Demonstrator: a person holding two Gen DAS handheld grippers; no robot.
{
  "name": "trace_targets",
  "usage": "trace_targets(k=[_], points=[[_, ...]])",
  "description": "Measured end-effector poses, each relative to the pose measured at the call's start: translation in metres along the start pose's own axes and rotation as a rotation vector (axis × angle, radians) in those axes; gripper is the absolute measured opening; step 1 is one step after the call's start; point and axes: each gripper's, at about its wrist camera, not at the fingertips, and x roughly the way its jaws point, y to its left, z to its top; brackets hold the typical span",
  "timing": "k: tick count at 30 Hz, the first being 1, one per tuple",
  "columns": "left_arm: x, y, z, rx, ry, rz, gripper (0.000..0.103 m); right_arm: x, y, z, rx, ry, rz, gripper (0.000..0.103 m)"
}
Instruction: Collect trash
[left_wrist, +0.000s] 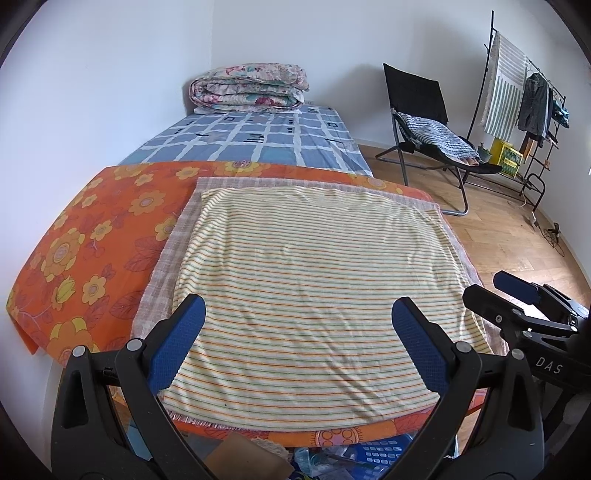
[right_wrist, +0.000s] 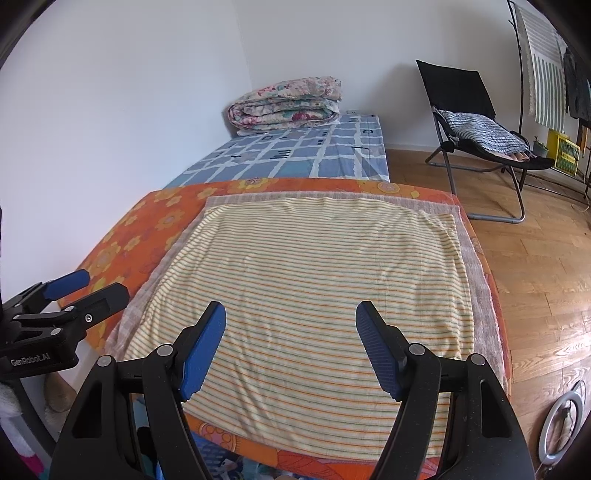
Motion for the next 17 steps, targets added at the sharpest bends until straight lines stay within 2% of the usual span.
trace_targets(k=[7,13,17], points=[[0.0014,0.0049,0.0000,-0.026,0.025,-0.017,0.102,0.0012,-0.0011,-0.0001,0.002,0.006,0.002,0.073],[-0.0016,0.0019,-0.0007,-0.013,0.017,0.039,0.102,0.0018,-0.0015,-0.0013,0.003,0.011,0.002,0.073],[-0.0025,0.0020,-0.0019,-0.014,0.015,0.039,0.102,0.0028,-0.0027,-0.0026,0.005,0.016,0.001,0.073]])
